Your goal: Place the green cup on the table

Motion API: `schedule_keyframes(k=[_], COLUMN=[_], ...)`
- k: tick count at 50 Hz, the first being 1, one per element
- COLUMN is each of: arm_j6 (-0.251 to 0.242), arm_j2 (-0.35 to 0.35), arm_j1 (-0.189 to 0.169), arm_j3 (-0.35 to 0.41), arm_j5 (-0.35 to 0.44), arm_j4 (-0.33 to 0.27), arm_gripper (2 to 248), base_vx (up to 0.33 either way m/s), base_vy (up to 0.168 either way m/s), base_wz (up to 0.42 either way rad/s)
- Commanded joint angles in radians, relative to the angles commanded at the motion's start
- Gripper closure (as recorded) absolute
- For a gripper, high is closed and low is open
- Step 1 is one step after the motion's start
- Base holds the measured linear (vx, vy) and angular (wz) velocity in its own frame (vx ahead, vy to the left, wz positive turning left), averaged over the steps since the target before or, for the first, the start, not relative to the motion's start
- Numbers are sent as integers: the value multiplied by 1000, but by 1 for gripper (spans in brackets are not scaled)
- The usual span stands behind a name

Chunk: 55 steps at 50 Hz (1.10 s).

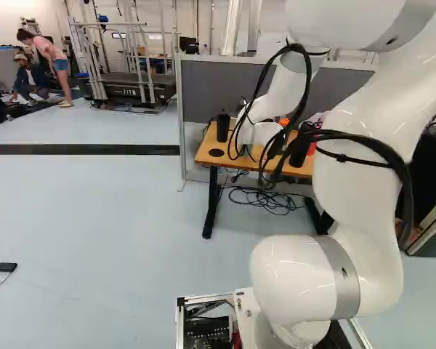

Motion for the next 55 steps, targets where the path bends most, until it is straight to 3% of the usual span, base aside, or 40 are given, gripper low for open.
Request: schedule_keyframes(k=[24, 37, 38, 43, 44, 48, 49, 55], arm_j6=[0, 0, 0, 0, 0, 0, 0, 0], arm_j2=[-144, -161, -162, -162, -162, -162, -162, -162], arm_j1=[-20, -21, -21, -21, -21, -21, -21, -21], arm_j3=[-134, -148, -149, -149, -149, -149, -149, -149], arm_j5=[-15, -15, -15, -15, -15, -15, -15, -15], arm_j4=[0, 0, 0, 0, 0, 0, 0, 0], arm_gripper=[124, 115, 83, 83, 49, 49, 14, 3], base_vx=[0, 0, 0, 0, 0, 0, 0, 0], base_vy=[0, 0, 0, 0, 0, 0, 0, 0], base_wz=[0, 0, 0, 0, 0, 0, 0, 0])
